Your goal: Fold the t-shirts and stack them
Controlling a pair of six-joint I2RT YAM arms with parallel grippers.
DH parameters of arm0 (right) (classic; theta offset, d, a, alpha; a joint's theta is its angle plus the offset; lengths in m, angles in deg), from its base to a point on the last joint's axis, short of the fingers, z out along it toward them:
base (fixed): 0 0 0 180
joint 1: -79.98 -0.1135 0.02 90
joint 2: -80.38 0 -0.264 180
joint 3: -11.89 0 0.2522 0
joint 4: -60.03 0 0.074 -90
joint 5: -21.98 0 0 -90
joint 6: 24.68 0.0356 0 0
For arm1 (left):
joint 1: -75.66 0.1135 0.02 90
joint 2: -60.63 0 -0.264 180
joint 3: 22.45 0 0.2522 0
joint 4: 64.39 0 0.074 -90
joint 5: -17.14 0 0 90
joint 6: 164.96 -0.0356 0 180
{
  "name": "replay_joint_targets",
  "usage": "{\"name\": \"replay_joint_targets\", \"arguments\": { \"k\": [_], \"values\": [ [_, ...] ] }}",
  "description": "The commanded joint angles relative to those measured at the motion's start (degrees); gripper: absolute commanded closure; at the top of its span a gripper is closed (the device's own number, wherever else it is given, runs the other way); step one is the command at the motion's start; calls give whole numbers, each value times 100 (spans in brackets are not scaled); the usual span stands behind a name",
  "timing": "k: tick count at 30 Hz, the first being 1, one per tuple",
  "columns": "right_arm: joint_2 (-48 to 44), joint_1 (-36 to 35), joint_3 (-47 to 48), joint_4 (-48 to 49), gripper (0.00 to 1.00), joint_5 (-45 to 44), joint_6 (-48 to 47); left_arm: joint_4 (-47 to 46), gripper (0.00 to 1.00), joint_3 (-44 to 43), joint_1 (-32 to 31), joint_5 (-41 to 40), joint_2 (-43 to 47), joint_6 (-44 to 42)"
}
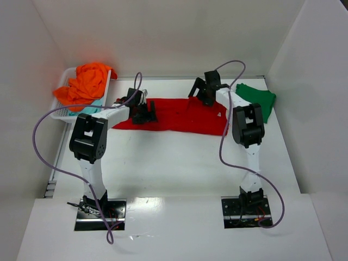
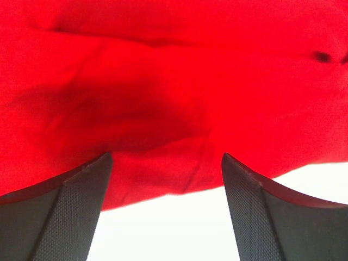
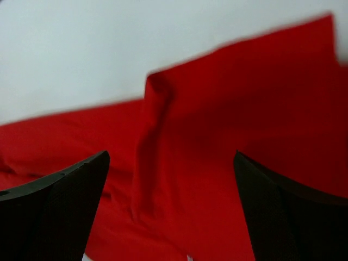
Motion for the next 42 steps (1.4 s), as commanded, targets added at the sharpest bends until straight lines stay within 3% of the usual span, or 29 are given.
{"name": "replay_joint_targets", "arguments": {
  "k": [1, 3, 6, 10, 11, 21, 24, 33, 38, 42],
  "values": [
    [-1421, -43, -797, 540, 0, -341, -18, 640, 8, -338, 165, 108, 504, -616],
    [-1843, -43, -1221, 682, 0, -341, 44, 710, 1, -539, 226, 109, 803, -915],
    [-2538, -43, -1933, 752, 0, -236, 106, 396, 0, -541, 226, -242, 1111, -1696],
    [-3197, -43, -2916, 876, 0, -297, 158, 289, 0, -479, 226, -628, 1060, -3286],
    [-3399, -43, -3050, 876, 0, -297, 158, 289, 0, -540, 165, -1073, 955, -3803],
    [-4401, 132, -3957, 876, 0, -297, 273, 96, 3, -1050, 270, -1692, -118, -5345],
    [-4508, 255, -4132, 876, 0, -297, 325, 166, 3, -1182, 270, -1859, -452, -5460],
    [-4745, 370, -4299, 822, 0, -350, 325, 912, 1, -1130, 156, -1315, -576, -5513],
    [-4693, 484, -4247, 823, 0, -288, 273, 1439, 1, -1130, -309, -1552, -576, -5039],
    [-4693, 484, -4247, 823, 0, -288, 273, 1861, 1, -902, -380, -1097, -489, -3952]
  ]
}}
